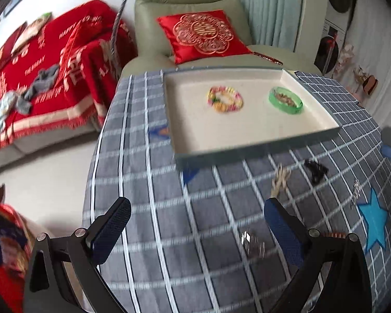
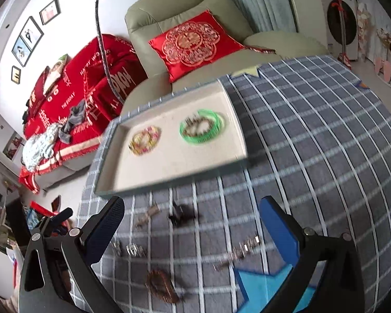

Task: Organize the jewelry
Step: 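Grasp the pink heart pendant with the left tool while the right tool grasps the star hair clip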

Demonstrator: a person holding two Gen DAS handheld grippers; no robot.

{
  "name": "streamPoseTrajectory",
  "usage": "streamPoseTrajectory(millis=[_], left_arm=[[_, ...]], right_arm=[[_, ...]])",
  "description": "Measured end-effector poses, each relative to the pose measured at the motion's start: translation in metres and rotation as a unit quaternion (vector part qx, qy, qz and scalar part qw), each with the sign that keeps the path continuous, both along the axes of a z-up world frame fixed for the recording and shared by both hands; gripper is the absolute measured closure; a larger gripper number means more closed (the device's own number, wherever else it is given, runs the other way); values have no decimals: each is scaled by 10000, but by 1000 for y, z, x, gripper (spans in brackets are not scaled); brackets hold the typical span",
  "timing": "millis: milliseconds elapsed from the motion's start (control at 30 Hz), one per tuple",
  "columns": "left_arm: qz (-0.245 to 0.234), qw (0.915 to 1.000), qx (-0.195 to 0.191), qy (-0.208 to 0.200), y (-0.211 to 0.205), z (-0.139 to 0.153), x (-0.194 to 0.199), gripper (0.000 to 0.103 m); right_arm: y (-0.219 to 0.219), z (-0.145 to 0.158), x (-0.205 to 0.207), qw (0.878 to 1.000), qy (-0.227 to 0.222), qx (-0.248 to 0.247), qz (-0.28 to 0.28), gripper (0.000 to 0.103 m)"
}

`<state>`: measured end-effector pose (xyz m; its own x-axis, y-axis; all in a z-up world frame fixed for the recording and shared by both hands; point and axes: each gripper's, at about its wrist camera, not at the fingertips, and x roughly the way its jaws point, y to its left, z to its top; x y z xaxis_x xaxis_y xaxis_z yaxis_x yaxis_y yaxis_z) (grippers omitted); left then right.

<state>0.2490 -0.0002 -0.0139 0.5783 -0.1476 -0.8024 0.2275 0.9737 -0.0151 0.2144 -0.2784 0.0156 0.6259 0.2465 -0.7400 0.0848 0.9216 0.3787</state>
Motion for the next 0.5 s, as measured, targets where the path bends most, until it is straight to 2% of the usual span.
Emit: streamPoseTrajectory(millis=[233,367,500], left_arm=[[99,9998,-86,145,0,-15,-27,0],[272,9993,26,239,-7,-24,-33,0],[454,9982,-94,376,-10,-31,-34,0]], right_arm=[[-6,-30,-32,9978,525,-320,-236,0],[-4,-44,-43,9960,703,-372,-419,0],[-1,-50,-45,9945,788,-412,-546,0]])
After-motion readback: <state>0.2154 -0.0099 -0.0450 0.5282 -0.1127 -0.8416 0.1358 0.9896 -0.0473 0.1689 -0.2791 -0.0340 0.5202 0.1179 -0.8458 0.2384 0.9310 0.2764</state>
